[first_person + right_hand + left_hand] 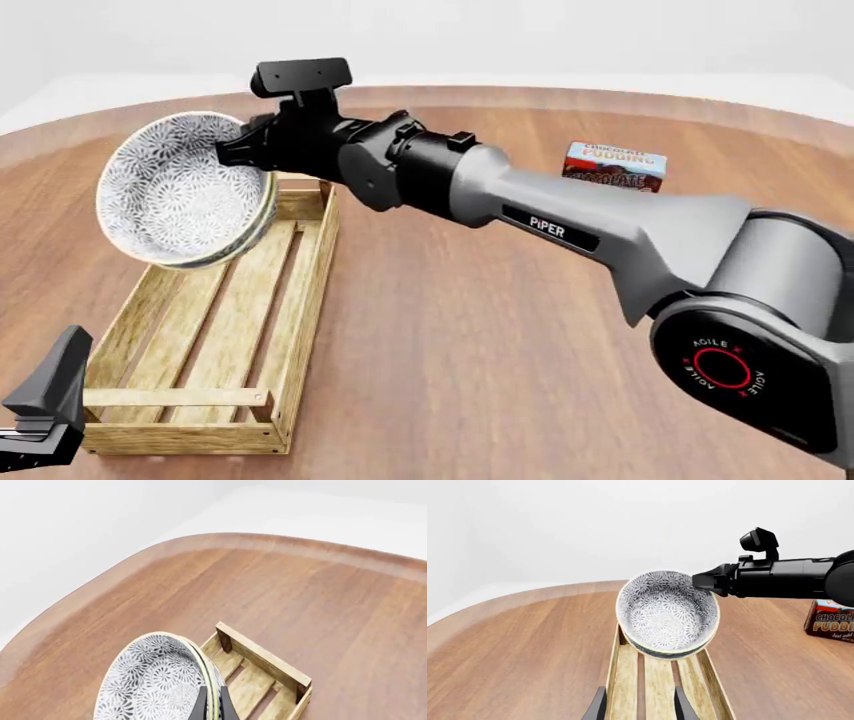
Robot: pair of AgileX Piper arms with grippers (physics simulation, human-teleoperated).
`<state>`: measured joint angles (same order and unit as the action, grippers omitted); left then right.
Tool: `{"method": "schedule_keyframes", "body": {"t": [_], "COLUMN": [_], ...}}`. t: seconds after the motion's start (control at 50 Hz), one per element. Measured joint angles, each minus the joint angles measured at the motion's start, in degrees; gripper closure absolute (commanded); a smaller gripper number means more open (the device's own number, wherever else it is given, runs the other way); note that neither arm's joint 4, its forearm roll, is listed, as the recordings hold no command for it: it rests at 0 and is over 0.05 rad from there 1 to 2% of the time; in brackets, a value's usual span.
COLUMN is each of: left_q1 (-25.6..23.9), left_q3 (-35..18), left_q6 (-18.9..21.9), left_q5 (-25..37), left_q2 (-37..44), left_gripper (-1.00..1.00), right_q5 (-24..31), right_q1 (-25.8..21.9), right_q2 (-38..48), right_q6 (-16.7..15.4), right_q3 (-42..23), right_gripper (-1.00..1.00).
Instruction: Stack the left bowl on the right bowl and place them in the tray.
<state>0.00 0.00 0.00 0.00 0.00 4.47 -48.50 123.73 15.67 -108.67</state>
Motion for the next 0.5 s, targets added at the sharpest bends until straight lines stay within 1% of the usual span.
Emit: {"method": "schedule_keyframes", "body": {"t": [0.14,0.5], "left_q1": [0.0,0.0], "left_q3": [0.0,0.0], "left_q6": [0.0,0.0], "left_q5": [0.0,0.0], "left_q2": [0.0,0.0], "left_gripper": [-1.0,-1.0], "right_q5": [-0.8,-5.0], "right_q1": [0.0,-1.0], "right_q2": [0.5,2.8], "right_q6": [0.5,2.6], "right_q3": [0.8,3.4], "right_gripper": [1.0,1.0]}}
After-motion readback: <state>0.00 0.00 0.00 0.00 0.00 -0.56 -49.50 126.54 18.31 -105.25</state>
